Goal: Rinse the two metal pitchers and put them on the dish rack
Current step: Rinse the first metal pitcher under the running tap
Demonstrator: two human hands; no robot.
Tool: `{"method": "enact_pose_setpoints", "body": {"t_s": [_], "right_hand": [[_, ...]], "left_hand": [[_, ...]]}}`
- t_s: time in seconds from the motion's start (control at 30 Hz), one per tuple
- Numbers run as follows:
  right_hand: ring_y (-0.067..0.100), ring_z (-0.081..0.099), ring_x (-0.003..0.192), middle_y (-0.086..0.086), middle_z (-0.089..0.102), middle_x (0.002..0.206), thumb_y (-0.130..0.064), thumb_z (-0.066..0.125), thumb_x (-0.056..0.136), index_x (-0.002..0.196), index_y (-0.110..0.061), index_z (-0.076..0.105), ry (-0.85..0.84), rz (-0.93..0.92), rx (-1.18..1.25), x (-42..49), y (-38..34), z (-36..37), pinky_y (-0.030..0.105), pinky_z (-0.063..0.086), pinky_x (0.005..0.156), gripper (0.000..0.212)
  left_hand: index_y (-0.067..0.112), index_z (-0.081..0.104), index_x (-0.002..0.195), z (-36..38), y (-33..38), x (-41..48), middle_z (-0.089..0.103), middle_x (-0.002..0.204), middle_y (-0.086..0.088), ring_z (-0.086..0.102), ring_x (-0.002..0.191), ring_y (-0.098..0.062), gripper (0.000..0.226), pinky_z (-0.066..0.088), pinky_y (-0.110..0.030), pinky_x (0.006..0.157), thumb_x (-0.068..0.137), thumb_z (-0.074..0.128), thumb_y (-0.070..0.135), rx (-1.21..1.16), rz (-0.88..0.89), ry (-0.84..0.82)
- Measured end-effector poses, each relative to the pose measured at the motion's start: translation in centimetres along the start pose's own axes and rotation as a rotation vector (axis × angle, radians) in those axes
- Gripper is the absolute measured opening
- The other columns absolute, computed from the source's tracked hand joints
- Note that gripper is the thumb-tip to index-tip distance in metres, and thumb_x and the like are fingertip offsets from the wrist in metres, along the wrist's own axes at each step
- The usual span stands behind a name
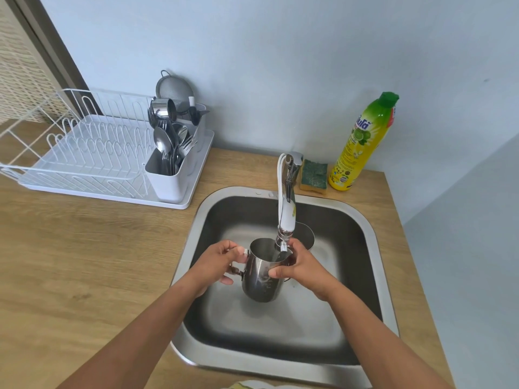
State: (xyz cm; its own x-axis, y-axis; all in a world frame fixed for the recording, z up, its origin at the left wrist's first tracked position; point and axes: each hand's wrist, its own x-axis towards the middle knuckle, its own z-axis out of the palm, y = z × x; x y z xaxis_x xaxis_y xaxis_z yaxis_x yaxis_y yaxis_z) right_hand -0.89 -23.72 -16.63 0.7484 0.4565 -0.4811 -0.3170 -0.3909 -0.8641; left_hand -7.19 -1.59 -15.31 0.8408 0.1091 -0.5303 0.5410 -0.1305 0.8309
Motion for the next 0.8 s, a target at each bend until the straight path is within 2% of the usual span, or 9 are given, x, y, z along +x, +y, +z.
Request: {"method": "enact_pose_setpoints", "body": {"t_s": [0.1,0.23,0.33,0.43,0.6,0.7,0.8], "right_hand": [[0.02,0.068,0.103,0.004,0.072,0.112,-0.016,0.089,0.068,0.129,-0.021,0.052,-0.01,0.022,-0.035,0.3,-0.3,-0.2,0.03,0.056,0.077,0.072],[0.021,0.072,0.097,0.004,0.075,0.107,-0.039,0.088,0.059,0.123,-0.019,0.06,-0.019,0.064,-0.064,0.7,-0.6,-0.3,0.039,0.059,0.082,0.072],[0.023,0.073,0.093,0.009,0.076,0.105,-0.048,0.085,0.058,0.119,-0.016,0.064,-0.007,0.097,-0.053,1.1,-0.7,0.0,0.046,0.059,0.084,0.072],[0.02,0.071,0.083,0.015,0.075,0.104,-0.05,0.082,0.064,0.113,-0.014,0.067,0.004,0.123,-0.041,1.3,-0.8,0.1,0.047,0.059,0.081,0.062],[0.019,0.07,0.075,0.004,0.077,0.089,-0.048,0.075,0.08,0.109,-0.013,0.07,0.019,0.164,-0.029,1.2,-0.9,0.2,0.045,0.061,0.073,0.045],[0.018,0.068,0.065,0.005,0.074,0.081,-0.05,0.07,0.084,0.109,-0.01,0.071,0.042,0.197,-0.028,1.0,-1.0,0.2,0.036,0.06,0.061,0.047],[0.02,0.065,0.063,0.01,0.069,0.081,-0.048,0.064,0.089,0.112,-0.005,0.069,0.052,0.247,-0.038,0.9,-1.0,0.1,0.039,0.061,0.064,0.048]], "left_hand": [[0.017,0.06,0.098,-0.1,-0.4,0.1,0.076,0.096,0.0,0.072,0.071,-0.018,0.021,0.054,-0.031,0.061,0.099,0.051,0.037,0.024,-0.042,-0.001],[0.016,0.06,0.098,0.2,-0.7,0.3,0.078,0.089,-0.004,0.072,0.065,-0.024,0.028,0.047,-0.025,0.051,0.1,0.049,0.041,0.039,-0.081,0.018],[0.014,0.06,0.097,0.2,-0.7,0.6,0.078,0.084,-0.006,0.071,0.061,-0.027,0.031,0.04,-0.02,0.044,0.099,0.048,0.043,0.043,-0.109,0.038],[0.012,0.06,0.098,0.2,-0.7,0.8,0.077,0.079,-0.006,0.07,0.056,-0.026,0.034,0.034,-0.019,0.039,0.099,0.049,0.044,0.038,-0.119,0.03],[0.009,0.061,0.101,0.3,-0.8,1.0,0.077,0.076,-0.007,0.069,0.05,-0.022,0.038,0.031,-0.019,0.038,0.099,0.05,0.045,0.02,-0.138,0.01],[0.008,0.062,0.104,0.5,-0.9,1.3,0.077,0.078,-0.01,0.069,0.051,-0.022,0.038,0.029,-0.019,0.038,0.099,0.05,0.043,0.01,-0.152,0.001],[0.008,0.062,0.107,0.7,-0.9,1.5,0.078,0.077,-0.009,0.068,0.052,-0.02,0.034,0.03,-0.018,0.038,0.099,0.051,0.039,-0.006,-0.169,-0.021]]}}
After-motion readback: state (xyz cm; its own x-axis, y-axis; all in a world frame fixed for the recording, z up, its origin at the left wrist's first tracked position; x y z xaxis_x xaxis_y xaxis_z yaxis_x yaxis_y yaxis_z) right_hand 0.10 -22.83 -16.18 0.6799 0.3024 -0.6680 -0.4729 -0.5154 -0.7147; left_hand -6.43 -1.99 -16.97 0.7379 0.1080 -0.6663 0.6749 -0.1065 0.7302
